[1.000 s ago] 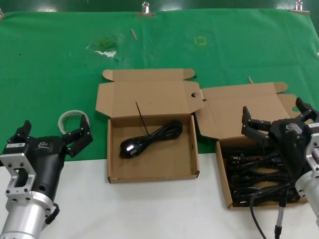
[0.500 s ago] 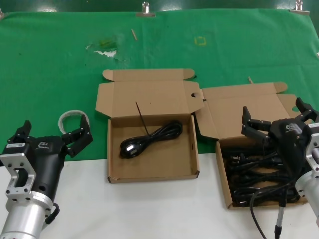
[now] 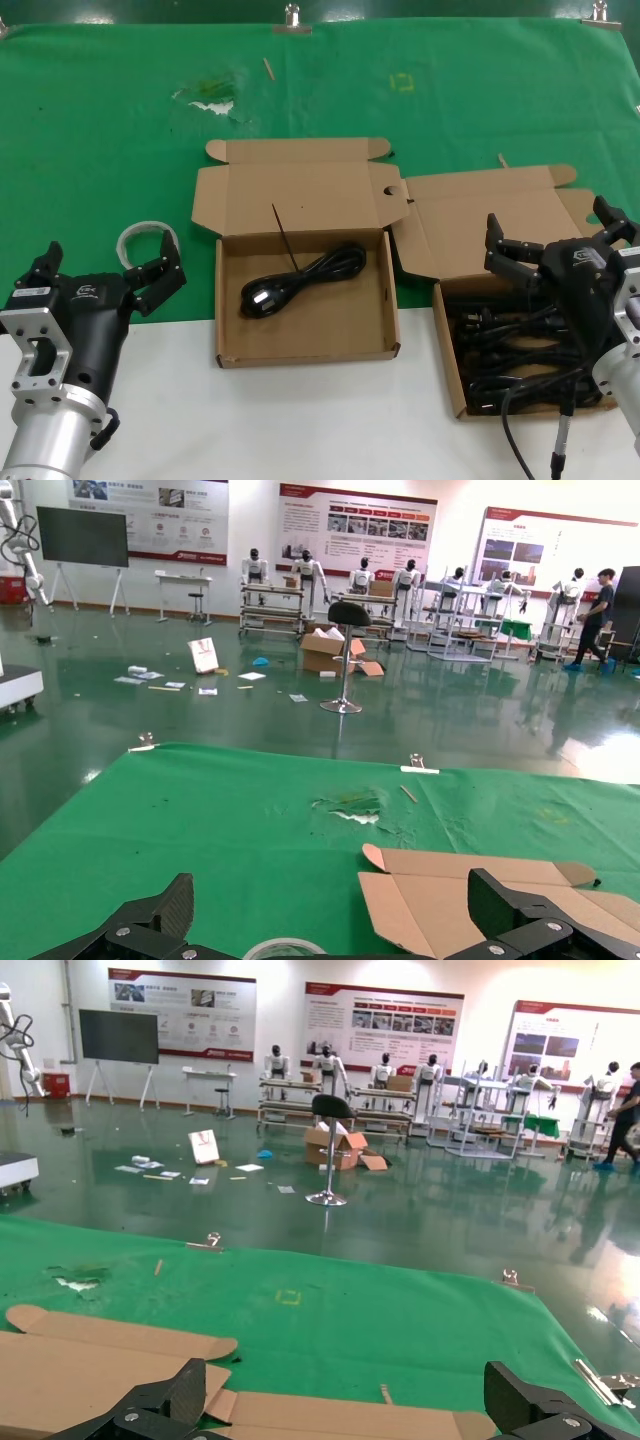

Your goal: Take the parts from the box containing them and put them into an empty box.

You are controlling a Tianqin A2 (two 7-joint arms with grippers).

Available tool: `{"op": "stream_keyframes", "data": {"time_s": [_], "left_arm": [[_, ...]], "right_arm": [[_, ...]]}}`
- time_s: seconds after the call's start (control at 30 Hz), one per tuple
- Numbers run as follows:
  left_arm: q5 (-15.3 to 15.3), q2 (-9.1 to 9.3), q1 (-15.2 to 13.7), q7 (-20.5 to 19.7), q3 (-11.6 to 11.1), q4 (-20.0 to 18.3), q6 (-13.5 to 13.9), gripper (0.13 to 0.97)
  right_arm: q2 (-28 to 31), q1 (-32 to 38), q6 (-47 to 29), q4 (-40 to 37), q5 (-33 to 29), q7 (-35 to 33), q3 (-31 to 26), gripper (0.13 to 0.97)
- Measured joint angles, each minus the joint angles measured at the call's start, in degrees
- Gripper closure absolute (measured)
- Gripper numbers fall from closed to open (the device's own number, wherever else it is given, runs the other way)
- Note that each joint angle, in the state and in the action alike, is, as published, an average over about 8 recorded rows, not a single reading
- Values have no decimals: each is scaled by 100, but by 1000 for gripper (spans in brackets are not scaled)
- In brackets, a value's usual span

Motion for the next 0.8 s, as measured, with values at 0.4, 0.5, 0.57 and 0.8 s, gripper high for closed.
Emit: {"op": "stream_keyframes", "data": {"time_s": [0.4, 0.5, 0.57, 0.8], "left_arm": [[0, 0, 0, 0, 0, -1, 0, 132], [0, 0, 0, 0, 0, -1, 0, 132], [0, 0, 0, 0, 0, -1, 0, 132], [0, 0, 0, 0, 0, 0, 0, 132]], "right_arm": [[0, 0, 0, 0, 0, 0, 0, 129], [0, 0, 0, 0, 0, 0, 0, 129], [0, 0, 0, 0, 0, 0, 0, 129], [0, 0, 0, 0, 0, 0, 0, 129]]}}
